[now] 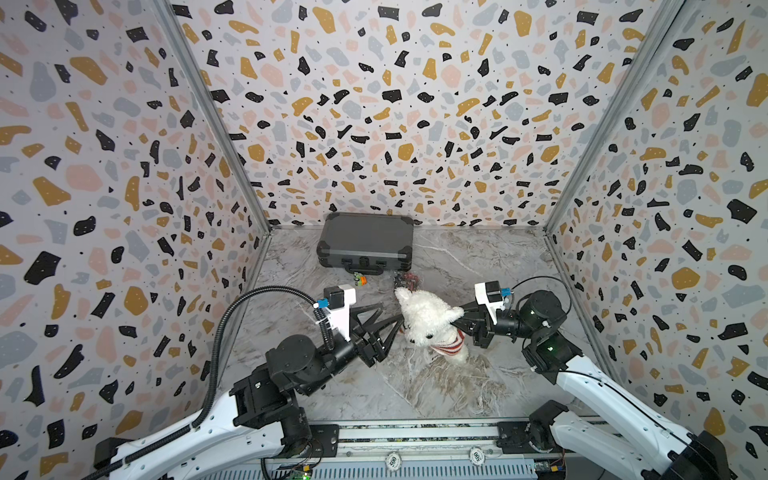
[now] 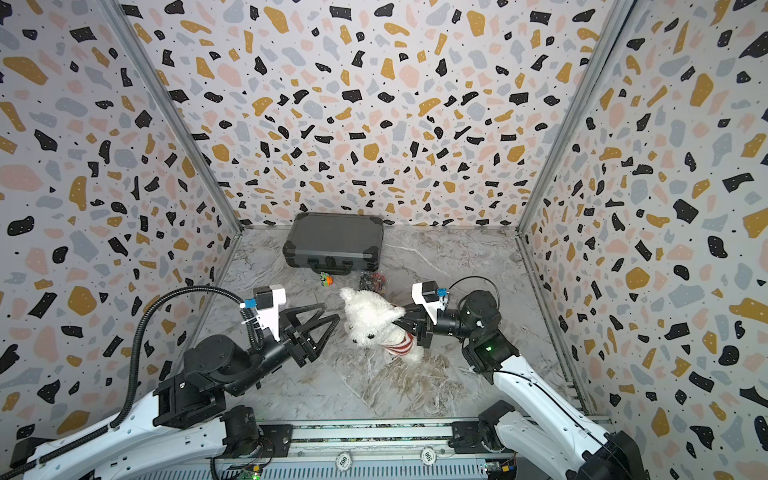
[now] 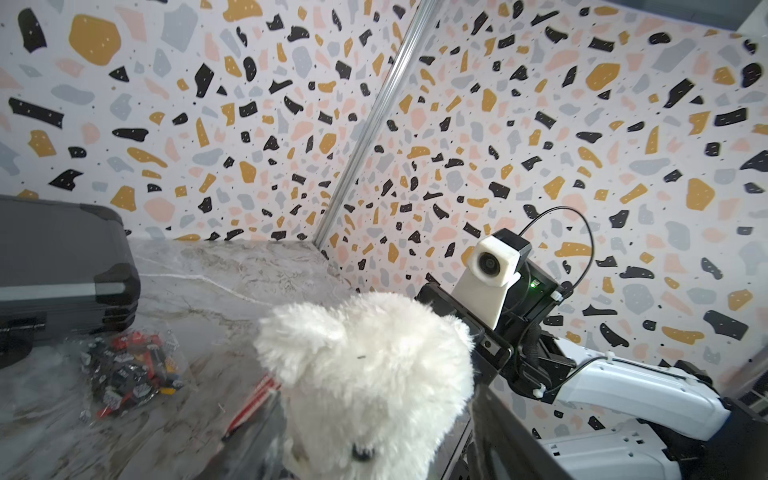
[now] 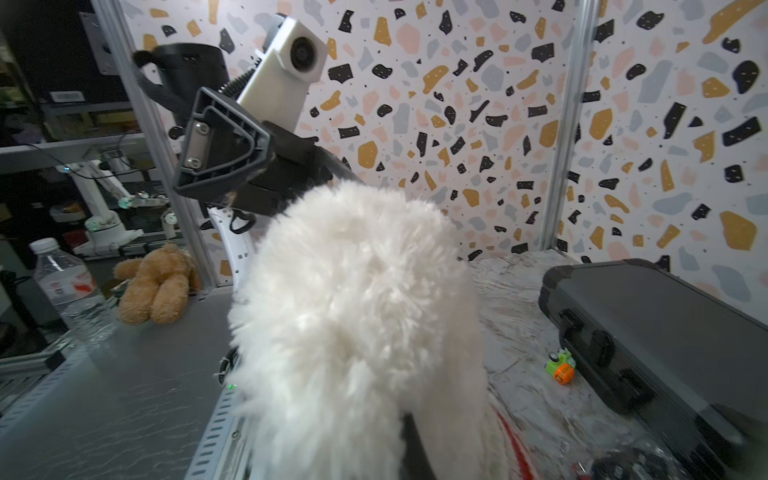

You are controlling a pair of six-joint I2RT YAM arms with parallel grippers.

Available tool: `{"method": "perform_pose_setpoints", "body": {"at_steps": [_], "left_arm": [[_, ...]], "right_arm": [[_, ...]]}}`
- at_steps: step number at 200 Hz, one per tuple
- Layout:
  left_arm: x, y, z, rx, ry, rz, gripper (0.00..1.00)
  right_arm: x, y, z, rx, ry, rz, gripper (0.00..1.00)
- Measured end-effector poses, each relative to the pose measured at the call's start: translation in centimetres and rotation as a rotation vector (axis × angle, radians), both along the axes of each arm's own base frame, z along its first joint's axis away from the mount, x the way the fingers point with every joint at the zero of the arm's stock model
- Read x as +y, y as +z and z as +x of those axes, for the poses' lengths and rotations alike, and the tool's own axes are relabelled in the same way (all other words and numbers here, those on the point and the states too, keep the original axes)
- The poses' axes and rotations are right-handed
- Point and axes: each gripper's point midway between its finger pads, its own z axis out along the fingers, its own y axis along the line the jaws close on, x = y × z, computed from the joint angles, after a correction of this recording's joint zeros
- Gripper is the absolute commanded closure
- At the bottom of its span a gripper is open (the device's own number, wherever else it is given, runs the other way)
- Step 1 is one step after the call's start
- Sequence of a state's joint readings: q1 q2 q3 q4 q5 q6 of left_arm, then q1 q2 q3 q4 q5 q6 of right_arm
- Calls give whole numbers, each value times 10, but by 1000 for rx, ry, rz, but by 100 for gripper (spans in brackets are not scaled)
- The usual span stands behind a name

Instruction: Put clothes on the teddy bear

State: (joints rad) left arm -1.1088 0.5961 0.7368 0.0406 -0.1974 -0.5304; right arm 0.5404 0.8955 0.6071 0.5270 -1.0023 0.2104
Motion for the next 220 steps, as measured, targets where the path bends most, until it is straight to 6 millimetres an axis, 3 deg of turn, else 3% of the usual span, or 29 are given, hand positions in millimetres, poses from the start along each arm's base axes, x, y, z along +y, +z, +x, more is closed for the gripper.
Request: {"method": "perform_pose_setpoints", "body": {"at_steps": [21, 60, 94, 119, 162, 198, 220], "left_arm": [[-1, 11, -6, -42, -33, -25, 25], [-11, 13, -16, -84, -108, -6, 16], [-24, 16, -27, -121, -194, -5, 16], [-35, 12, -29, -128, -229, 12, 21], [-47, 5, -29, -128, -266, 31, 41], [-49, 10, -31, -142, -276, 16, 66], [-49, 11, -31, -145, -277, 14, 90]], "right_arm": [[-1, 9, -14, -9, 77, 22, 100], [-4, 21, -32, -14, 170, 46, 100], [-6, 27, -39, -14, 213, 57, 100], [-6, 29, -42, -11, 240, 63, 100], [-3, 26, -40, 16, 258, 55, 100], [1, 26, -33, 36, 258, 47, 100], [2, 26, -30, 49, 249, 43, 100]]}}
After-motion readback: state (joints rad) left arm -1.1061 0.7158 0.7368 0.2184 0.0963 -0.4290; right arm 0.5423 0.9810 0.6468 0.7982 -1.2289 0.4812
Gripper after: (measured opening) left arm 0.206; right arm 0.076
